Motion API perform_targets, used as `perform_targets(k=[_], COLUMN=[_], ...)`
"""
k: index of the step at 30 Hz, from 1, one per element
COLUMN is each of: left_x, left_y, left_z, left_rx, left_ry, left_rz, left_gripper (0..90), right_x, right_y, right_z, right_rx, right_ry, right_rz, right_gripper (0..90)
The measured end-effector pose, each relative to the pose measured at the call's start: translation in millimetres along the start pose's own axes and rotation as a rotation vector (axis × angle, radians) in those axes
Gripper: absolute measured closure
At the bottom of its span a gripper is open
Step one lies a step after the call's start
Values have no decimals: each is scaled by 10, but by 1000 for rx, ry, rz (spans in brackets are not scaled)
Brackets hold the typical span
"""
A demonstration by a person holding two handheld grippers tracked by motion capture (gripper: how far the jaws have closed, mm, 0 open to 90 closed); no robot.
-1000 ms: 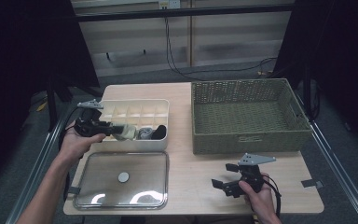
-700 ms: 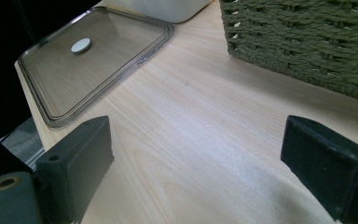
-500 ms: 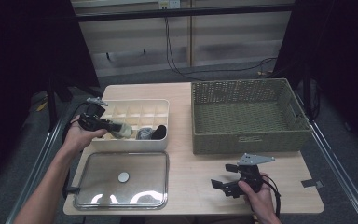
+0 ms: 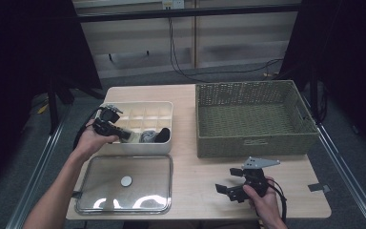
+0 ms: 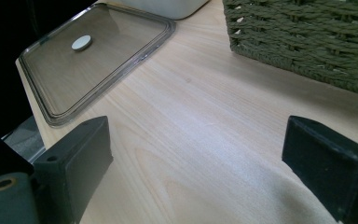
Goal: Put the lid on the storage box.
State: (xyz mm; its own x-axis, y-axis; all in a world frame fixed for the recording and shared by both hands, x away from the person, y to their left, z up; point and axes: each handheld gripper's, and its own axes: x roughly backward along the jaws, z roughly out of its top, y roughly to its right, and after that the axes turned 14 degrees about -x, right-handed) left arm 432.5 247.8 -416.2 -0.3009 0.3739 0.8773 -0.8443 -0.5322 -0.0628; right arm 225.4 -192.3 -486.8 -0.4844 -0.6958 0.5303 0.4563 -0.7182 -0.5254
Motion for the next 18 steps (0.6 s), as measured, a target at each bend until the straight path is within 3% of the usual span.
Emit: perform_targets(k=[6, 9, 14, 15, 16, 18], left_x=[-139, -114, 29, 69, 73, 94], left_y=[40, 10, -51, -67, -59, -59], left_z=[25, 13, 1, -4, -5, -20], left_rx=[-11, 20, 63, 52, 70, 60], left_ry=[-37, 10, 79, 78, 96, 109], left_rz=[-7, -48, -45, -54, -49, -69], left_gripper=[660, 557, 435, 436, 445, 553], right_x=[-3, -9, -4, -4, -8, -16], right_y=[-1, -1, 4, 3, 1, -1], right_z=[-2, -2, 0, 0, -2, -3], right_rx=[-3, -1, -3, -4, -3, 0], right_ry=[-3, -5, -10, -12, -16, -17], right_rz=[-3, 0, 5, 7, 6, 7], right_gripper=[75, 74, 72, 73, 73, 72])
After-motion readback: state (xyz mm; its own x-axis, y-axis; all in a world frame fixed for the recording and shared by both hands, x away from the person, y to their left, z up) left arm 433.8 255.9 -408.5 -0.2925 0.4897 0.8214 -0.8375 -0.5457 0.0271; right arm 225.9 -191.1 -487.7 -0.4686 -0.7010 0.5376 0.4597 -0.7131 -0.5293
